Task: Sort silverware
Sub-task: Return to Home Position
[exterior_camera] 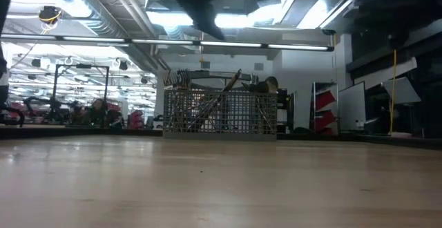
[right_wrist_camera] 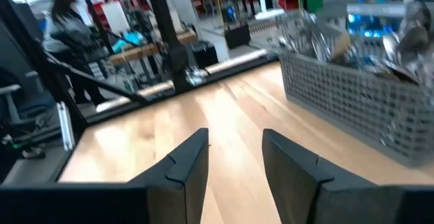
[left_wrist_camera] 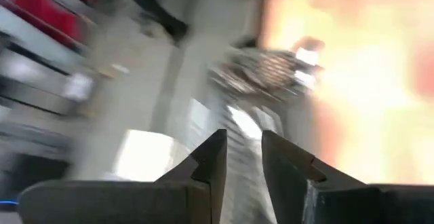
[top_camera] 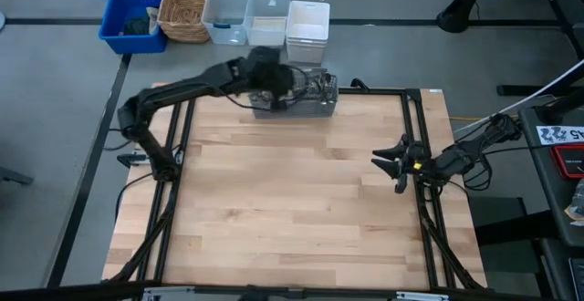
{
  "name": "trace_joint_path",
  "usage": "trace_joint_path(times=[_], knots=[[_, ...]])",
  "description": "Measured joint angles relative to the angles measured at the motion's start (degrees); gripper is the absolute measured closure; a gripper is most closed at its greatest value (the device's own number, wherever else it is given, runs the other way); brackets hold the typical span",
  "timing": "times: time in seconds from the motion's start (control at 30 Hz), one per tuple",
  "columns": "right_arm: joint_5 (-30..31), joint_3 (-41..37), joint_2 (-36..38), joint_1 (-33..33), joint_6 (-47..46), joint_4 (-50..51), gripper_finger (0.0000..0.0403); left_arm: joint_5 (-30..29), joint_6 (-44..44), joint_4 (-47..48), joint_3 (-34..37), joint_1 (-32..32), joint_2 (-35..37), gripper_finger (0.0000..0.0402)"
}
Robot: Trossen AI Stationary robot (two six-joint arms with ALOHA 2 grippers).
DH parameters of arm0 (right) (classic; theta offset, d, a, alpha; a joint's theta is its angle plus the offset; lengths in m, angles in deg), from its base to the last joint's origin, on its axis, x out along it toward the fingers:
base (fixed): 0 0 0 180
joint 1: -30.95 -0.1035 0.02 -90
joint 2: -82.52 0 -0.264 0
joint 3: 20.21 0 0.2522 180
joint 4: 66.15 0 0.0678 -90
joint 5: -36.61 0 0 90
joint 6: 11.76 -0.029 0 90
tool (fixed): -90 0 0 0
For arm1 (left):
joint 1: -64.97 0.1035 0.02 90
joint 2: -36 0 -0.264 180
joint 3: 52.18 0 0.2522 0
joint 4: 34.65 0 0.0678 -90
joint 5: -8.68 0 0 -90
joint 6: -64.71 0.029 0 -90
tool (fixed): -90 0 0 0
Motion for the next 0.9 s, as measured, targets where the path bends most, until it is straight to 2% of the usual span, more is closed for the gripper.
trace_joint_path(times=[0.13, 0.23, 0.43, 0.57, 0.7, 0.9], knots=[[0.3, 0.0, 2.0, 0.0, -3.3, 6.7, 0.0262, 9.0, -7.4, 9.7, 3.3, 1.1, 6.3, 0.0316], [0.6, 0.0, 3.2, 0.0, -4.8, 9.1, 0.0262, 14.4, -10.2, 11.5, 8.1, 1.2, 11.5, 0.0316], [2.3, 0.0, 3.9, 0.0, -4.4, 9.6, 0.0262, 16.3, -18.1, 8.9, 22.4, -0.1, 24.8, 0.0316], [4.0, 0.0, 4.0, 0.1, -4.5, 10.6, 0.0262, 16.4, -25.2, 1.8, 35.0, -2.1, 35.1, 0.0316], [4.4, 0.0, 4.0, 0.1, -4.5, 10.7, 0.0262, 16.4, -32.5, -11.8, 47.9, -4.9, 44.6, 0.0315], [4.4, 0.0, 4.0, 0.1, -4.5, 11.9, 0.0262, 16.3, -37.3, -28.1, 62.9, -7.6, 54.2, 0.0315]])
